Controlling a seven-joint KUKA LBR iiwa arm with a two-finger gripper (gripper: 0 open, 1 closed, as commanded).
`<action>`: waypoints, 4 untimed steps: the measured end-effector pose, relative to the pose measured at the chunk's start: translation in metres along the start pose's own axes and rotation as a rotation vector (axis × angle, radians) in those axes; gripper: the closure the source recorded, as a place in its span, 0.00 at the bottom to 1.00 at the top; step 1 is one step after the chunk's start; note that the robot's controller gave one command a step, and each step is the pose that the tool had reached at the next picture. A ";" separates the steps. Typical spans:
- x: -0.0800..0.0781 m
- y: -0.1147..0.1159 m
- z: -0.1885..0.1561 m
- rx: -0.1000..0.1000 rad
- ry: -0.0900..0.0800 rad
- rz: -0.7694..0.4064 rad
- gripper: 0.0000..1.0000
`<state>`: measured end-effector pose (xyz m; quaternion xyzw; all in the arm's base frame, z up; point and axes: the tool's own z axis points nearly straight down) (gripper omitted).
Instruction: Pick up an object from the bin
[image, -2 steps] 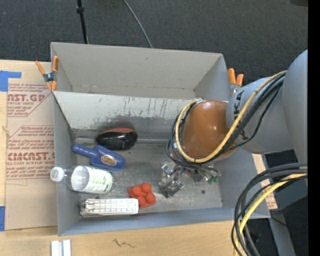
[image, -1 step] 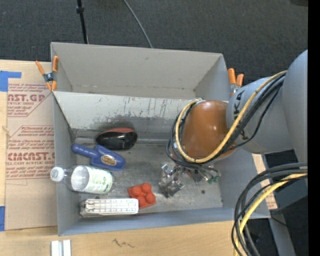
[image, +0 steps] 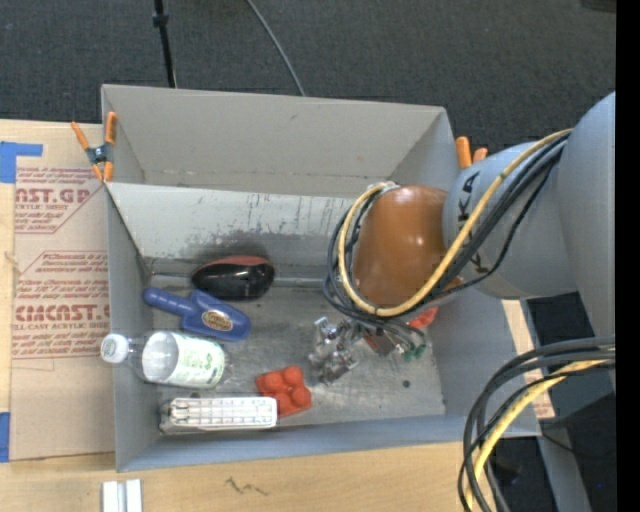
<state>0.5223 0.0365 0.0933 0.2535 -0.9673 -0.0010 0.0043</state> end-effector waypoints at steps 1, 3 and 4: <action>-0.010 0.016 -0.045 0.004 -0.010 0.024 0.00; -0.011 0.029 -0.028 0.009 -0.014 -0.090 0.00; -0.021 0.082 0.017 0.014 -0.009 -0.008 1.00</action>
Offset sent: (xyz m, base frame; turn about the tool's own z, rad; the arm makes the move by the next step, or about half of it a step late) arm 0.0000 0.0000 0.0000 0.0000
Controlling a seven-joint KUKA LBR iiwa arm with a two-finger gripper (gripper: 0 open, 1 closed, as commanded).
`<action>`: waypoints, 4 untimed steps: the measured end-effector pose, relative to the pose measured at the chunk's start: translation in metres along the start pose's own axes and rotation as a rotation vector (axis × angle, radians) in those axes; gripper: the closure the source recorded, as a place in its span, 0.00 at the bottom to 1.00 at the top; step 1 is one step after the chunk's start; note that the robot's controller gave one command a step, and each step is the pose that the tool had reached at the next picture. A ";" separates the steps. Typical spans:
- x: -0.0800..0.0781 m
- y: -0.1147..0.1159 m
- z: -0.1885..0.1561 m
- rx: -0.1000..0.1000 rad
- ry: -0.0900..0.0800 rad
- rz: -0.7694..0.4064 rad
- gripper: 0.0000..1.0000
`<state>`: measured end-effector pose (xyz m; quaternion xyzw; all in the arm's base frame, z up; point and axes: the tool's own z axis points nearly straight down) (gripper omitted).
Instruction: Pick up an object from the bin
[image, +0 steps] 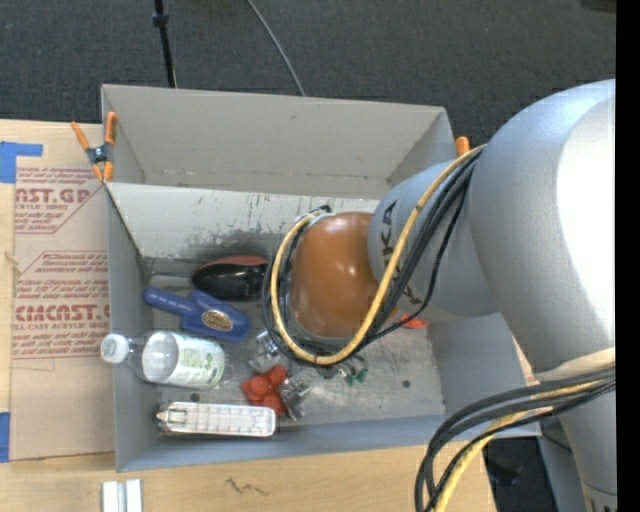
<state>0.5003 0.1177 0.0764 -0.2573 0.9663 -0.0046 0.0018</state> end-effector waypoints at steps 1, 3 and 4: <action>0.000 0.000 0.000 0.000 0.000 0.000 1.00; -0.002 -0.009 -0.104 -0.010 0.000 -0.004 1.00; -0.002 -0.009 -0.104 -0.010 0.000 -0.005 1.00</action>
Offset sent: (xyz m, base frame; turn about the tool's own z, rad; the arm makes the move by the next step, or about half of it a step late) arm 0.0341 -0.0027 0.0113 0.0050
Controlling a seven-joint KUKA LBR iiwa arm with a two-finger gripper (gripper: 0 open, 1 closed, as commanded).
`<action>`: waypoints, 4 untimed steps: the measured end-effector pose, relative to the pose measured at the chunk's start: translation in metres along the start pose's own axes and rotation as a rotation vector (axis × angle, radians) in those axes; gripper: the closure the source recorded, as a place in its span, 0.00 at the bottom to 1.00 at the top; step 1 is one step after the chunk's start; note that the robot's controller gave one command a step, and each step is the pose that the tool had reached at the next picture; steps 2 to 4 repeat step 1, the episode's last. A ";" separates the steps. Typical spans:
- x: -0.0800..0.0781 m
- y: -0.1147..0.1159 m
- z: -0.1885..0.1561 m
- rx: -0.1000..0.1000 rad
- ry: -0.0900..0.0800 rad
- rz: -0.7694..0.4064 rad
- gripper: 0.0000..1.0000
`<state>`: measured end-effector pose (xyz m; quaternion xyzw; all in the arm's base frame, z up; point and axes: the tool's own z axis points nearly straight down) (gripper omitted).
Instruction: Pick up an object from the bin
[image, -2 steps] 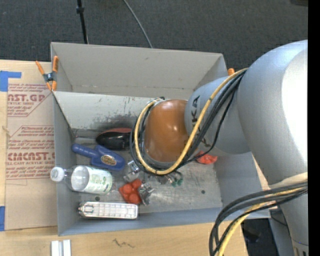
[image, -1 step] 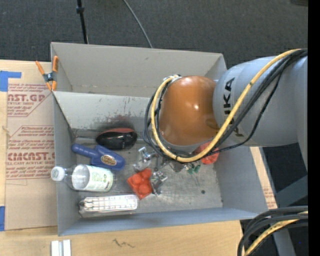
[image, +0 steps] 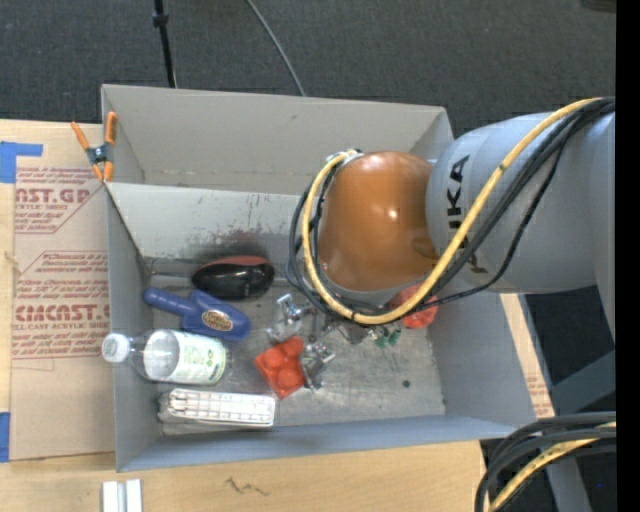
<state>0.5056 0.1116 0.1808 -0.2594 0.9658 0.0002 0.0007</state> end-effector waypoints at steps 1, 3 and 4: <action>-0.008 0.003 -0.106 0.001 -0.002 0.004 1.00; -0.008 0.003 -0.106 0.001 -0.002 0.004 1.00; -0.008 0.003 -0.106 0.001 -0.002 0.004 1.00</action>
Offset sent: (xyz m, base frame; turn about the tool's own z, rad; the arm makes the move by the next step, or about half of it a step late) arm 0.0000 0.0000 0.0000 0.0000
